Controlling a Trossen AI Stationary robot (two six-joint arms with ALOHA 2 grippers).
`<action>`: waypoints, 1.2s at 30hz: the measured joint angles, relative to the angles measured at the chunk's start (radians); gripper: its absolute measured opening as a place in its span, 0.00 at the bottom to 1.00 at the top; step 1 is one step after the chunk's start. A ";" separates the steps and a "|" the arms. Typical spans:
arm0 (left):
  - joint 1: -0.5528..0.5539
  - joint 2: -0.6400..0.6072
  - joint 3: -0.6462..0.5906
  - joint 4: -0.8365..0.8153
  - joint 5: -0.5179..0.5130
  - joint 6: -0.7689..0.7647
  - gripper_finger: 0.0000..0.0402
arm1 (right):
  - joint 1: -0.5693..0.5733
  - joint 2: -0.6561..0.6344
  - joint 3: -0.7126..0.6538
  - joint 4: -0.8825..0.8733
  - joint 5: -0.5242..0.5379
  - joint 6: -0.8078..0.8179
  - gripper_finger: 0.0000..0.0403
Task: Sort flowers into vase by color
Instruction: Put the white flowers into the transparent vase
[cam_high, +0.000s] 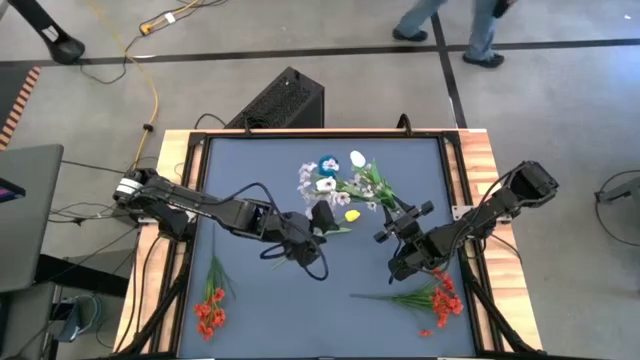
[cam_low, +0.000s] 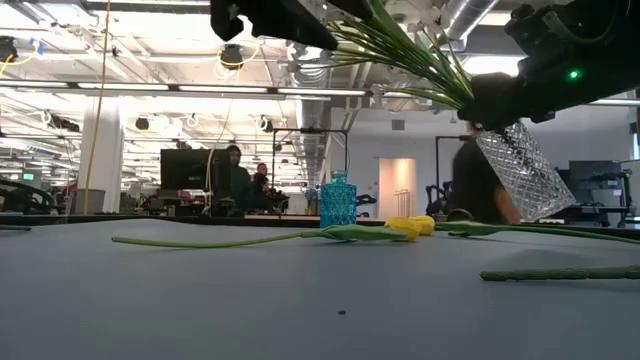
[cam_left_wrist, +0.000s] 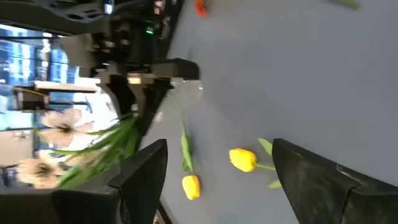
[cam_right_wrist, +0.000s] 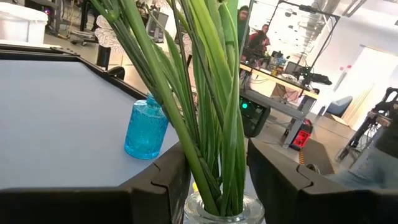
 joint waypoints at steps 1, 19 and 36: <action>0.000 0.000 0.000 -0.015 0.001 -0.005 0.70 | 0.000 0.000 0.000 0.000 0.000 0.000 0.44; -0.010 0.000 0.000 -0.049 -0.021 0.036 0.24 | 0.000 0.000 0.000 0.001 0.000 0.000 0.44; -0.010 0.000 0.000 -0.059 0.059 -0.033 0.21 | 0.000 0.000 0.000 0.002 0.000 0.000 0.44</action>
